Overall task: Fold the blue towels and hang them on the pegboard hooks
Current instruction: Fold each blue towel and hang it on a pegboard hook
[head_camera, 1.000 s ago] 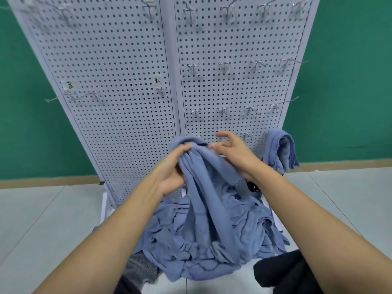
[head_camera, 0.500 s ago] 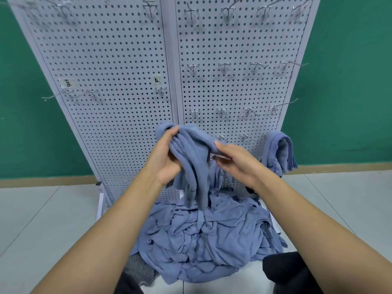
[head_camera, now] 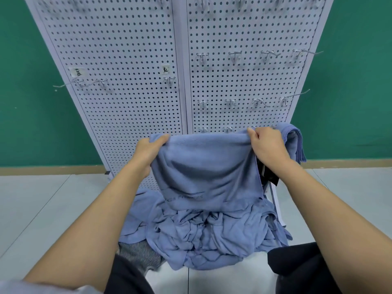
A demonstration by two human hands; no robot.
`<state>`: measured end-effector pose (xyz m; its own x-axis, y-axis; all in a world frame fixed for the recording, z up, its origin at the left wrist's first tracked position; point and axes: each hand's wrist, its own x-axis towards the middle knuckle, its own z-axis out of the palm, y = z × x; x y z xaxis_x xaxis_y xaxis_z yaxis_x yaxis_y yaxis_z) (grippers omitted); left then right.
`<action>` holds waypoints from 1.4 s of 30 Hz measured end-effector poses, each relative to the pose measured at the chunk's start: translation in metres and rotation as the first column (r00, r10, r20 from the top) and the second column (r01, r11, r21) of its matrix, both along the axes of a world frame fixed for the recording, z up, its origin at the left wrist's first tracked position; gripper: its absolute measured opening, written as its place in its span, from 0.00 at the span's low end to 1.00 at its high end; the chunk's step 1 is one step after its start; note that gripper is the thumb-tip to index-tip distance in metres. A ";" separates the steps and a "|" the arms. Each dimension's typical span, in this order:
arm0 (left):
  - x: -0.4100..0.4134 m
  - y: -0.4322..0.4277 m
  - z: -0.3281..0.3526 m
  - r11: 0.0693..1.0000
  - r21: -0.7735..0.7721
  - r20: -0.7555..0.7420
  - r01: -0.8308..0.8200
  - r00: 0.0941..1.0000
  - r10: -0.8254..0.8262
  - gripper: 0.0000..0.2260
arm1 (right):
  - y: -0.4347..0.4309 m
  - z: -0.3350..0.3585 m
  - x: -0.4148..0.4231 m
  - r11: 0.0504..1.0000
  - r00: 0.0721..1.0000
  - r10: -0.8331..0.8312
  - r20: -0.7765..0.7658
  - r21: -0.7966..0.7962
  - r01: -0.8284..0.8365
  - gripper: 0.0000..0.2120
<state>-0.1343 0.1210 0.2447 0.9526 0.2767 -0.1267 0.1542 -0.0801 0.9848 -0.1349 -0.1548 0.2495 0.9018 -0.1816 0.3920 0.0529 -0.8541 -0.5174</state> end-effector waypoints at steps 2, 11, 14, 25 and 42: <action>0.002 0.007 -0.001 0.999 0.023 0.008 -0.026 1.000 0.026 0.09 | 0.000 -0.001 0.002 0.983 0.997 0.064 -0.041 0.175 -0.056 0.20; -0.003 0.029 0.003 0.910 -0.400 -0.177 0.111 0.965 -0.195 0.06 | 0.004 0.010 0.002 0.418 0.960 0.276 0.057 0.892 -0.173 0.15; -0.001 0.032 0.007 0.857 -0.502 -0.171 0.115 0.958 -0.229 0.08 | -0.002 0.012 0.003 0.325 0.934 0.348 0.082 0.924 -0.203 0.11; -0.001 0.026 0.013 0.785 -0.592 -0.066 0.181 0.960 -0.271 0.06 | -0.017 0.010 0.004 0.418 0.938 0.347 0.006 0.894 -0.160 0.10; 0.006 0.033 0.006 0.953 -0.300 0.024 0.026 1.000 -0.020 0.14 | -0.022 0.006 0.002 0.548 0.990 0.130 -0.056 0.836 -0.024 0.05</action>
<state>-0.1284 0.1536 0.2511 0.9615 0.2067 -0.1813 0.1356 0.2168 0.9667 -0.1330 -0.1768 0.2551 0.9518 -0.3066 0.0115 0.0012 -0.0340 -0.9994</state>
